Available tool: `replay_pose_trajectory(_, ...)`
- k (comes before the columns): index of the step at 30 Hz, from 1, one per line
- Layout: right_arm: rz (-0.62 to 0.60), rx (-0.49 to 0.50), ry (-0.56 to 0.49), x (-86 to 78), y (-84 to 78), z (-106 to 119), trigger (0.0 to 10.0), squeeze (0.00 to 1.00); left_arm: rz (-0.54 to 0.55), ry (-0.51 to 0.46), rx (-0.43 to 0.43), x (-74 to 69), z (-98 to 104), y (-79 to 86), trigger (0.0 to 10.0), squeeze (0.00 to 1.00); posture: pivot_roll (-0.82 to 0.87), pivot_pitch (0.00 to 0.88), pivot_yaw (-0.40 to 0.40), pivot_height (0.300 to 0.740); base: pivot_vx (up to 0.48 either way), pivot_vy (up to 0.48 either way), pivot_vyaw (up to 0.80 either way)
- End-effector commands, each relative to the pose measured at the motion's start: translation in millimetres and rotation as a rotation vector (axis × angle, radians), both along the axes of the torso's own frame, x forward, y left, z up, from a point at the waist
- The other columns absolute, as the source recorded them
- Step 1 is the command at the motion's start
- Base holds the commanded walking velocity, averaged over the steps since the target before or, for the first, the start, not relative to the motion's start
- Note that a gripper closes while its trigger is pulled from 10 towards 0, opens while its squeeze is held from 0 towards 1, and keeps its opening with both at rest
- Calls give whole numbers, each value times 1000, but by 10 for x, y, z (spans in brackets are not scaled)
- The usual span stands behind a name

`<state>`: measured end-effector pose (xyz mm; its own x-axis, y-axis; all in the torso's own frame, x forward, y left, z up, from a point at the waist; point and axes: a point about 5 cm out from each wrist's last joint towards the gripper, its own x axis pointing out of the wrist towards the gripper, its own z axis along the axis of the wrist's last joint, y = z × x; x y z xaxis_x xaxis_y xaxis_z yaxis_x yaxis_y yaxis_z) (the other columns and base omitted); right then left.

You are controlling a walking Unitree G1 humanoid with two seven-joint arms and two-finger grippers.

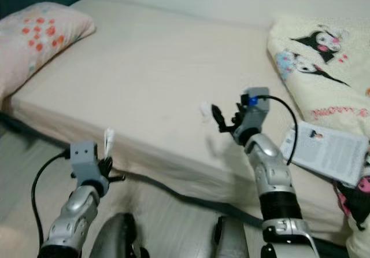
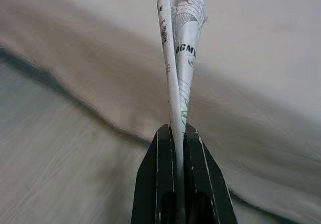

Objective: Clean up the room

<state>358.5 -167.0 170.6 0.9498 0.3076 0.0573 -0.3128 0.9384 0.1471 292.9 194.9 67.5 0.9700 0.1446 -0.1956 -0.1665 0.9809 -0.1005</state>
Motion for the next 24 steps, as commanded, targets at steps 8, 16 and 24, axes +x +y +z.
replay_pose_trajectory(8,-2,-5,15,8,12,-71,10000,0,-13,17,1,-33,25,-2,10000,0,-28,187,-34,575,0,0,788)
replay_pose_trajectory(16,0,-4,14,9,21,-91,10000,0,-36,18,-7,-51,54,-63,10000,0,-35,194,-33,575,0,0,782)
replay_pose_trajectory(24,-36,-21,18,4,-36,-114,10000,0,-88,0,-23,10,109,-165,10000,0,-46,202,-33,575,0,0,781)
